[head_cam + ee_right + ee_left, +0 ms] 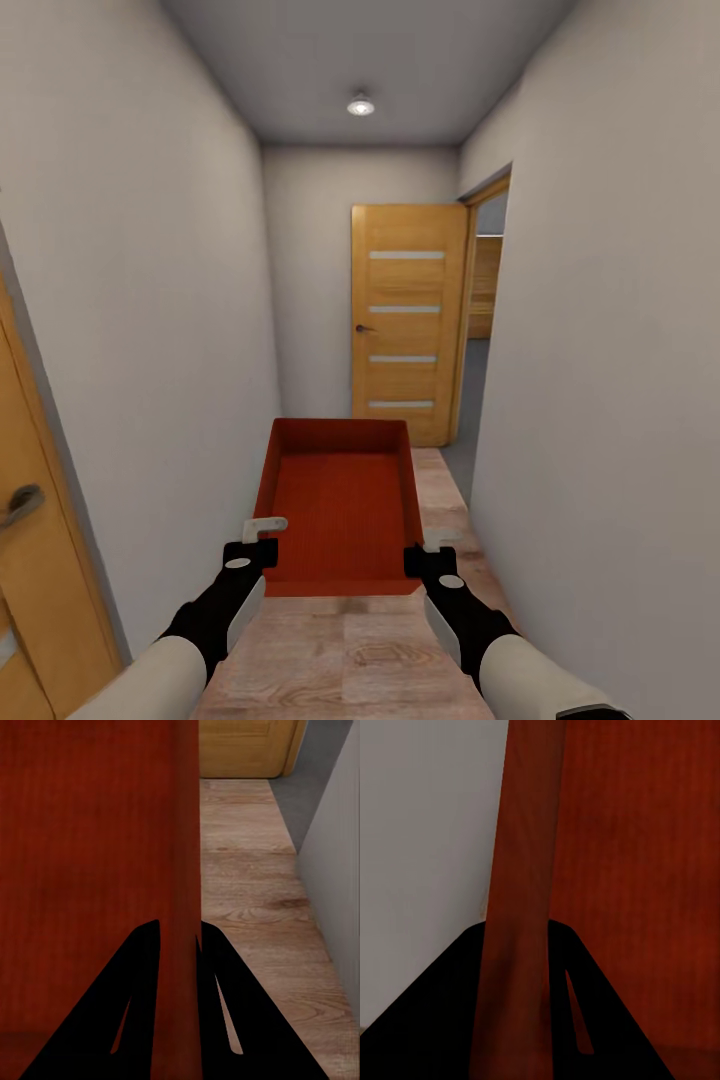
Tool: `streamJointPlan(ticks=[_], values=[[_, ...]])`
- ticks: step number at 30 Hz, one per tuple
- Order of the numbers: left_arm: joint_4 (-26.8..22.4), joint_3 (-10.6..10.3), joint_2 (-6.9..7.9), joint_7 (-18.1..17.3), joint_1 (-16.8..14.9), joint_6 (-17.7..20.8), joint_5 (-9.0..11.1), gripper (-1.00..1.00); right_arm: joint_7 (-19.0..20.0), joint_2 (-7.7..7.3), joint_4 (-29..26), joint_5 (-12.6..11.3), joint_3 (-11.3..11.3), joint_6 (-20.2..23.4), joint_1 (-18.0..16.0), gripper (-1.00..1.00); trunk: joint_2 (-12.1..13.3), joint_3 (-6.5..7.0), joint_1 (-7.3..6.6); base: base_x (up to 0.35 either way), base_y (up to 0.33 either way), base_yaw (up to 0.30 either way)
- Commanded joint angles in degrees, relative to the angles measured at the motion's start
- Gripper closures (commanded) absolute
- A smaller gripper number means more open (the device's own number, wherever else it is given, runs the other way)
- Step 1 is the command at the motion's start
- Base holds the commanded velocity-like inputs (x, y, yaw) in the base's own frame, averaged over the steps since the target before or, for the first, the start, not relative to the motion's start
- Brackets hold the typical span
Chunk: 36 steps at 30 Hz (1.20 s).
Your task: Move the two storage containers from the living room to the garage. In the garage, place one container on the floor and stack the other container on top of it (either order is fine).
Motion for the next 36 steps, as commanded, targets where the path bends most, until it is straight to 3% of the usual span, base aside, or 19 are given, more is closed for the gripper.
streamJointPlan(ticks=[1, 36], values=[[-0.1, 3.3, 1.44, 0.6, -0.1, 0.3, 1.2, 1.0, -0.2, 0.0, -0.1, 0.3, -0.1, -0.1, -0.1, 1.0, -0.1, -0.1, 0.05, 0.322, 0.0, 0.0], [-0.1, 3.3, 1.45, 0.5, -0.1, 0.2, 1.2, 1.0, -0.2, 0.0, -0.1, 0.3, -0.1, -0.3, -0.1, 1.0, -0.1, -0.1, 0.05, 0.322, 0.0, 0.0]])
